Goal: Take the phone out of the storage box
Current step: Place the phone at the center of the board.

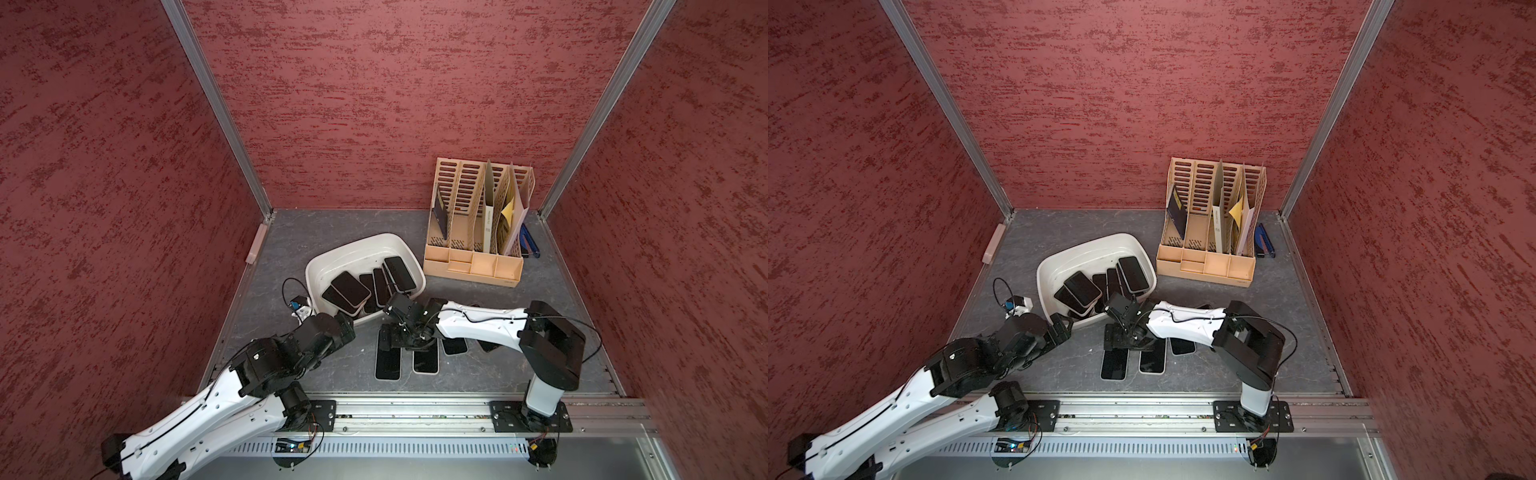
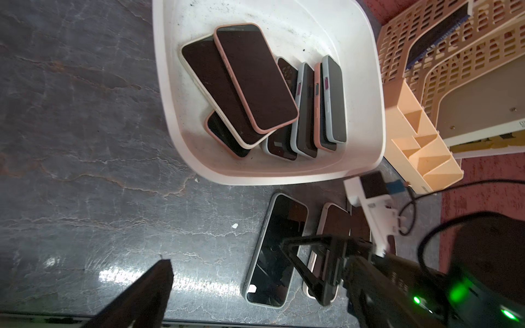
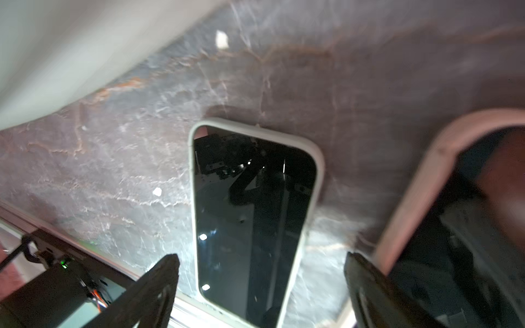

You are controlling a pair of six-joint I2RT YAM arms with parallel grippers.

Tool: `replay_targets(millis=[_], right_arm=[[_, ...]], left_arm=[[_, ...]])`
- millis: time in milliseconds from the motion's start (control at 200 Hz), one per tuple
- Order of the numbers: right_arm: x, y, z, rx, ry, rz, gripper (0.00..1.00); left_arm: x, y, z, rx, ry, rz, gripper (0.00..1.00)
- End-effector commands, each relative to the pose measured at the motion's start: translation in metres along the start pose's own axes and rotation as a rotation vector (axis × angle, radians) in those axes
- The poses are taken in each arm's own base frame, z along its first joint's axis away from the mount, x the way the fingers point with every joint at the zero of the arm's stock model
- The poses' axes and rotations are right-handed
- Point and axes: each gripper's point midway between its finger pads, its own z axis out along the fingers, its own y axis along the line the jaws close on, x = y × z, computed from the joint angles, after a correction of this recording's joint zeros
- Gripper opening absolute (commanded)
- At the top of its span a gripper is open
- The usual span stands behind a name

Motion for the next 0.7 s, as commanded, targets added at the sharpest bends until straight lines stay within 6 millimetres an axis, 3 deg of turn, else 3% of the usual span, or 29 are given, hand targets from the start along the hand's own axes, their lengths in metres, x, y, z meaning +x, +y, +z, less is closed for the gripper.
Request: replay_targets(millis=[0, 65, 170, 416, 556, 696], right_arm=[[-0.022, 0.019, -0.054, -0.002, -0.127, -0.223, 0.98], [-0.029, 0.038, -0.069, -0.028, -0.138, -0.343, 0.98], [-0.043, 0.066, -0.077, -0.053, -0.147, -0.507, 0.98], [-0.089, 0.117, -0.048, -0.070, -0.210, -0.784, 0.98], [-0.124, 0.125, -0.029, -0.035, -0.261, -0.826, 0.98], [-0.149, 0.118, -0.007, 0.046, -0.274, -0.853, 0.98]], left_arm=[[-0.004, 0.000, -0.006, 0.007, 0.024, -0.066, 1.00], [-0.004, 0.001, -0.007, 0.014, 0.045, -0.106, 1.00], [-0.006, 0.004, -0.008, 0.035, 0.066, -0.172, 1.00], [-0.011, 0.000, -0.013, 0.098, 0.088, -0.230, 1.00], [-0.013, 0.004, -0.020, 0.077, 0.086, -0.211, 1.00], [-0.015, 0.007, -0.025, 0.071, 0.083, -0.201, 1.00]])
